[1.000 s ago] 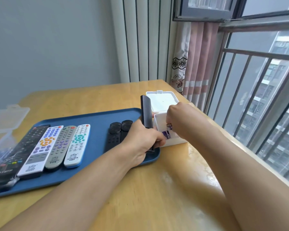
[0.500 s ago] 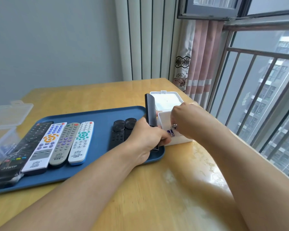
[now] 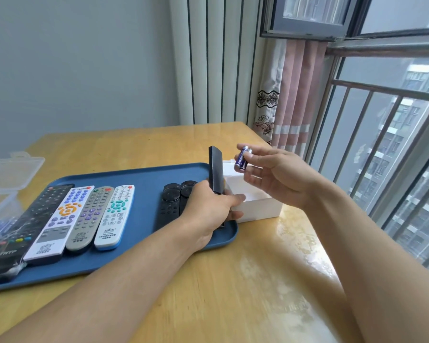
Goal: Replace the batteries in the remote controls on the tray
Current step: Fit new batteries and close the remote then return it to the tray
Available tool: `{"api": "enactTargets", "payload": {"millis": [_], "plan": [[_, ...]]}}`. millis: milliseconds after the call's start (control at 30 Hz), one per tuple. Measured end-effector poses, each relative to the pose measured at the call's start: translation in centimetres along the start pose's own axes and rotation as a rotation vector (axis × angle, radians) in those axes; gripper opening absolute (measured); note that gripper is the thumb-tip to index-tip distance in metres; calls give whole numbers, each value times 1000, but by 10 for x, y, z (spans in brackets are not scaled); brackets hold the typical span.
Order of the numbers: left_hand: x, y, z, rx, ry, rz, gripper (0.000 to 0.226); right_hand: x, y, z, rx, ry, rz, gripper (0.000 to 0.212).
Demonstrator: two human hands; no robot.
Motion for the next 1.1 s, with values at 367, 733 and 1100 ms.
{"api": "enactTargets", "payload": {"millis": [367, 733, 1100], "plan": [[12, 29, 3, 164, 2, 150, 17, 15, -17, -1, -63, -103, -185, 25], [10, 18, -2, 45, 21, 0, 29, -5, 9, -9, 183, 274, 1514, 12], [11, -11, 5, -98, 102, 9, 26, -10, 1, 7, -23, 140, 1564, 17]]}}
Point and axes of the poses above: each hand's wrist, its own z-axis away from the middle knuckle, its own y-axis out of the back of the hand, x = y × z, the point moved 8 cm from there along -z, towards the middle knuckle, and after that the axes turned 12 degrees about -z, right-handed, at the moved point
